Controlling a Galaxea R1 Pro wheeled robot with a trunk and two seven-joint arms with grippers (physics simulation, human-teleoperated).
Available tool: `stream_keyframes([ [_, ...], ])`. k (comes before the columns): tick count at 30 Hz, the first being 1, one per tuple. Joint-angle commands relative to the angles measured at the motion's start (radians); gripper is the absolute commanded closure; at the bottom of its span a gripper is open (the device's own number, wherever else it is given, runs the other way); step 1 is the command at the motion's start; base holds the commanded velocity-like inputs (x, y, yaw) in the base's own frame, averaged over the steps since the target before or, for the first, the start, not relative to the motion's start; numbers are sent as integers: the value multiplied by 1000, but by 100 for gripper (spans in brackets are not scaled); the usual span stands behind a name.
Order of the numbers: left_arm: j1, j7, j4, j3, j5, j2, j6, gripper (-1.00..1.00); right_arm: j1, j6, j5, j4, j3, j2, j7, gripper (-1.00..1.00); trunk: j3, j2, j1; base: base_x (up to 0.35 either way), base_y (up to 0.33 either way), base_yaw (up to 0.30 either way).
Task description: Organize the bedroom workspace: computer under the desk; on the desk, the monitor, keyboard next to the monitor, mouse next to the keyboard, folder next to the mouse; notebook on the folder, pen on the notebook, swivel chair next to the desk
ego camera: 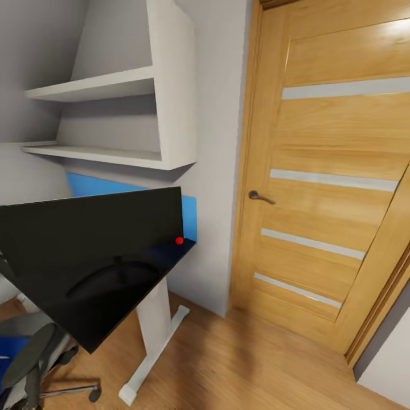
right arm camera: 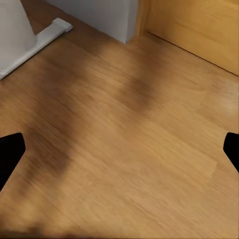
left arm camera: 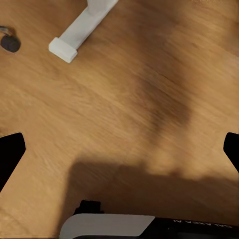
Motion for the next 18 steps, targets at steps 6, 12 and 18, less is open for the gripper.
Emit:
stream_keyframes([
  [6, 1, -1, -2, 1, 6, 0, 0, -100, -1, -3, 38, 14, 2, 0, -1, -100, -1, -1, 0, 0, 0, 290],
  [12, 1, -1, -2, 1, 6, 0, 0, -100, -1, -3, 43, 16, 2, 0, -1, -100, -1, -1, 0, 0, 0, 290],
  [18, 1, -1, -2, 1, 6, 0, 0, -100, -1, -3, 44, 16, 2, 0, -1, -100, -1, -1, 0, 0, 0, 291],
])
